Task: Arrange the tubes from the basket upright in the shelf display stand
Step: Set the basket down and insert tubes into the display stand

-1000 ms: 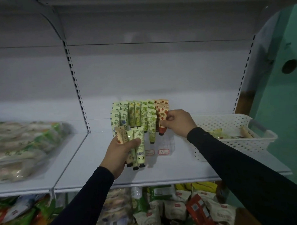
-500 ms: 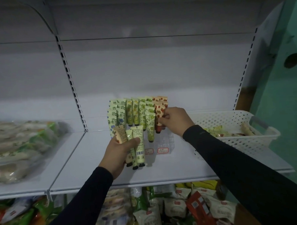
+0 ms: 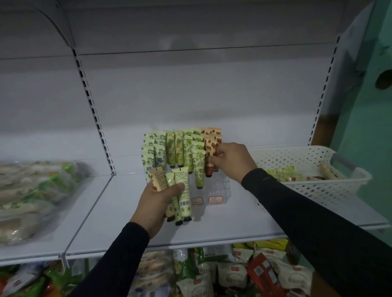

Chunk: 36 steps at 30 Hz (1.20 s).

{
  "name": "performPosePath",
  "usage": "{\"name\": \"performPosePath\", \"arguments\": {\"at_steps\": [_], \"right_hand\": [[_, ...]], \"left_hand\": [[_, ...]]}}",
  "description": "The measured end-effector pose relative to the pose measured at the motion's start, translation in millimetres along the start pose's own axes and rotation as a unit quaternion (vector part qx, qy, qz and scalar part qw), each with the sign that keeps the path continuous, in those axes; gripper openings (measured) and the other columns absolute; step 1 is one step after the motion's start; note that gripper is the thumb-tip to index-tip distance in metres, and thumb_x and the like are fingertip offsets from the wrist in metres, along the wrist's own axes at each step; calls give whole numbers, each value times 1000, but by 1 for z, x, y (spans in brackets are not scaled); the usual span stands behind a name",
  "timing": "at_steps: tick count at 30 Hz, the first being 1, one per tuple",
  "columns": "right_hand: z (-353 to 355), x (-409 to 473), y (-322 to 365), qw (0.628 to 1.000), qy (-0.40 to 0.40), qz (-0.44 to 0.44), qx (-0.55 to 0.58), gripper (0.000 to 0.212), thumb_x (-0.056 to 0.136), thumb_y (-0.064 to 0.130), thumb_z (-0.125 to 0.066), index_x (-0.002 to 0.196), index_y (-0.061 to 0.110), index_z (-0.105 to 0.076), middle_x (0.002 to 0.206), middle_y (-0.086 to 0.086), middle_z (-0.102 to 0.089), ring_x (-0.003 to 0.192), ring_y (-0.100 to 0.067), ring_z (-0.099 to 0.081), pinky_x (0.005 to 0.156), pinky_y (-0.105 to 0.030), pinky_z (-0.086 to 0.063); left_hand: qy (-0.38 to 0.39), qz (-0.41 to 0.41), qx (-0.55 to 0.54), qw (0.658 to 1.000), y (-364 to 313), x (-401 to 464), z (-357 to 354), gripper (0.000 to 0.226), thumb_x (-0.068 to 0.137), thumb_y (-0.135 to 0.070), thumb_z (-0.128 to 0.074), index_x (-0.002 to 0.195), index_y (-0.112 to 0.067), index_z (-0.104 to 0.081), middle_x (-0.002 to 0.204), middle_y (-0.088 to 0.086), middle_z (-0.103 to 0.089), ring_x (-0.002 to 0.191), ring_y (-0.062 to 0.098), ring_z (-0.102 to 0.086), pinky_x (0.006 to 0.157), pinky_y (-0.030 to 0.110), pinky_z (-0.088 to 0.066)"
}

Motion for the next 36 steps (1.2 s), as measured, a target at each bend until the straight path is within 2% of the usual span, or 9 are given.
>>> {"name": "performPosePath", "arguments": {"at_steps": [3,7,12,20,24,27,30,34,36], "right_hand": [[-1,2,3,1000,15,13,-22,30,90,26,-67,80,-3,-66,80,-16,-68,76,-27,-63,61,-27,-42],[-2,4,6,999,24,17,-40,29,91,26,-66,83,-3,-68,83,-14,-68,77,-26,-63,66,-29,-46],[-1,4,4,998,24,10,-49,29,91,25,-66,71,6,-57,74,-5,-56,67,-17,-51,50,-15,-30],[-1,2,0,998,34,19,-46,42,92,26,-65,58,18,-41,65,4,-46,57,-10,-42,47,-15,-31],[2,2,0,998,40,19,-36,35,91,26,-66,64,15,-49,72,2,-51,65,-13,-48,49,-12,-28],[1,1,0,999,37,25,-20,28,91,24,-66,71,6,-58,75,-7,-58,65,-15,-50,49,-12,-34],[0,-1,-4,1000,21,17,13,30,90,23,-68,71,2,-57,69,-6,-54,63,-16,-49,48,-13,-33],[0,2,-2,999,36,15,3,29,91,24,-66,73,2,-59,77,-7,-56,66,-16,-51,50,-13,-33],[0,4,-1,999,44,12,-1,30,91,24,-66,75,0,-60,79,-12,-60,69,-20,-55,53,-18,-36]], "left_hand": [[-2,3,-4,1000,1,0,0,22,89,-4,-66,110,-10,-65,100,10,-75,91,30,-72,77,42,-57],[-4,4,-3,1000,1,1,0,24,88,-4,-67,112,-9,-64,102,11,-75,94,32,-71,82,46,-57],[1,4,-4,1000,2,2,-1,23,89,-3,-66,111,-10,-65,101,10,-75,92,29,-72,74,39,-57],[-1,9,-11,1000,5,3,1,26,88,-3,-66,113,-8,-64,102,10,-75,94,30,-71,75,39,-56],[-2,9,-9,1000,5,4,1,26,88,-3,-67,113,-8,-64,102,10,-75,95,31,-71,79,42,-56],[3,9,-11,1000,5,4,-1,26,89,-3,-66,113,-9,-63,102,9,-75,93,29,-72,74,38,-56],[4,10,-11,1000,5,4,-1,25,89,-3,-66,113,-9,-63,101,8,-75,92,28,-72,71,36,-56],[1,10,-13,1000,6,4,-2,24,89,-3,-66,111,-9,-64,100,8,-76,91,27,-72,68,33,-56],[3,12,-13,1000,5,4,-2,23,89,-3,-66,110,-9,-64,99,8,-76,90,26,-73,67,33,-56]]}}
Point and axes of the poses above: each hand's wrist, its own x-axis towards the middle knuckle, its own z-axis out of the back of the hand, y = z × x, the point moved 4 cm from there along x, towards the middle knuckle
